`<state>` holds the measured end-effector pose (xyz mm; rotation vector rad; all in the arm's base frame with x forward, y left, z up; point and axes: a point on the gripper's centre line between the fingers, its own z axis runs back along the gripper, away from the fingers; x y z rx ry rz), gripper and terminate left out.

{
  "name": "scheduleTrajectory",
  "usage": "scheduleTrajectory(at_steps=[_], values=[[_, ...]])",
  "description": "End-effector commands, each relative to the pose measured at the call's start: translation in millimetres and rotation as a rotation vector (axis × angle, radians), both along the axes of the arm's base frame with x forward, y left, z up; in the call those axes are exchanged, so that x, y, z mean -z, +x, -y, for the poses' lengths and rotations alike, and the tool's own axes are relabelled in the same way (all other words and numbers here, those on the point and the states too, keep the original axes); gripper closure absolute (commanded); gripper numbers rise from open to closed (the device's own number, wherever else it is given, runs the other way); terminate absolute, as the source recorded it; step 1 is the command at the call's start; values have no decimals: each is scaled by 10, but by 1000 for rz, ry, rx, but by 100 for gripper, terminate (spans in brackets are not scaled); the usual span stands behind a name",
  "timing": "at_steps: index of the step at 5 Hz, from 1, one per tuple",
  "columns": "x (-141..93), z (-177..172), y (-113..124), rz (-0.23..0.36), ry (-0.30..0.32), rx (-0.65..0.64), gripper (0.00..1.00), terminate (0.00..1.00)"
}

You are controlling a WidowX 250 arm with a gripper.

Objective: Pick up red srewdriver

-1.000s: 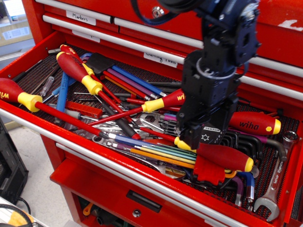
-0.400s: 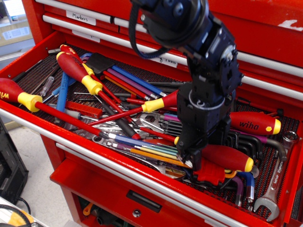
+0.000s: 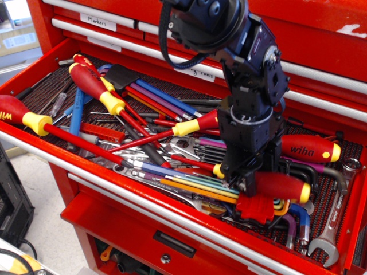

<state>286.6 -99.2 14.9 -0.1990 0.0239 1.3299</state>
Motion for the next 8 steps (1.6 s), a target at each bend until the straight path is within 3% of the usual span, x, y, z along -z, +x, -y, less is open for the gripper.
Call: scheduleTrajectory(at_steps=[1, 2, 4, 6, 8], values=[[-4, -7, -83, -37, 3, 54, 100, 0], [-108, 10, -148, -42, 38, 43, 100, 0], [-610, 176, -298, -20, 381, 3, 100, 0], [-916, 43, -377, 8, 494, -13, 100, 0], [-1403, -164, -175, -11, 505, -16, 100, 0]])
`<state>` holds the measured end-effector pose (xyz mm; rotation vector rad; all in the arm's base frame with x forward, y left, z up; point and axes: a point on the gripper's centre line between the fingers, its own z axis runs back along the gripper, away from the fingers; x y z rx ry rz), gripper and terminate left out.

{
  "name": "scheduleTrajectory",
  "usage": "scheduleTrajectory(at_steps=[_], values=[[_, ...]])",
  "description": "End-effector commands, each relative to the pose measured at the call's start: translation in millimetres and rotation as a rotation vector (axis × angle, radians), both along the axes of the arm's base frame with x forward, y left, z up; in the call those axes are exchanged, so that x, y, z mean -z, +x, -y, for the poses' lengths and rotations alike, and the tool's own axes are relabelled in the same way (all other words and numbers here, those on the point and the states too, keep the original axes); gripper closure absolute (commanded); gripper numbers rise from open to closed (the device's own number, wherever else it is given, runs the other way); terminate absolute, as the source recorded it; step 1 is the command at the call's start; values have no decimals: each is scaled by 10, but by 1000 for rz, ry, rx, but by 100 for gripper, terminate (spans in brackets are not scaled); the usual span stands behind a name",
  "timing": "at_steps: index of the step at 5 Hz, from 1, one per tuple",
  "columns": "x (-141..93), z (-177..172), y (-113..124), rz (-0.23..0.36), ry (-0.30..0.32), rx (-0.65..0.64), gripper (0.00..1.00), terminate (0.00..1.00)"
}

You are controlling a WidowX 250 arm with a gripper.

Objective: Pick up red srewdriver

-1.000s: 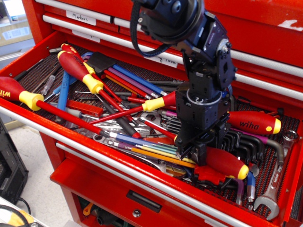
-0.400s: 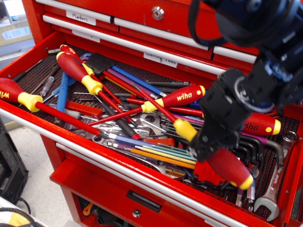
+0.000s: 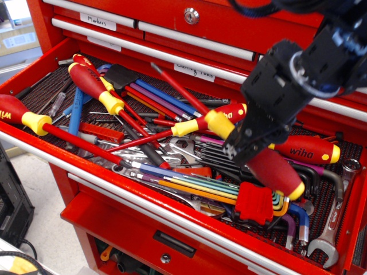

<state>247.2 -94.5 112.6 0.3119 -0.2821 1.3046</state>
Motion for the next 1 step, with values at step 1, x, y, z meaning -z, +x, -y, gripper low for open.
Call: scheduleTrajectory(at_steps=[1], values=[[-579, -108, 309, 48, -38, 27, 100, 100]])
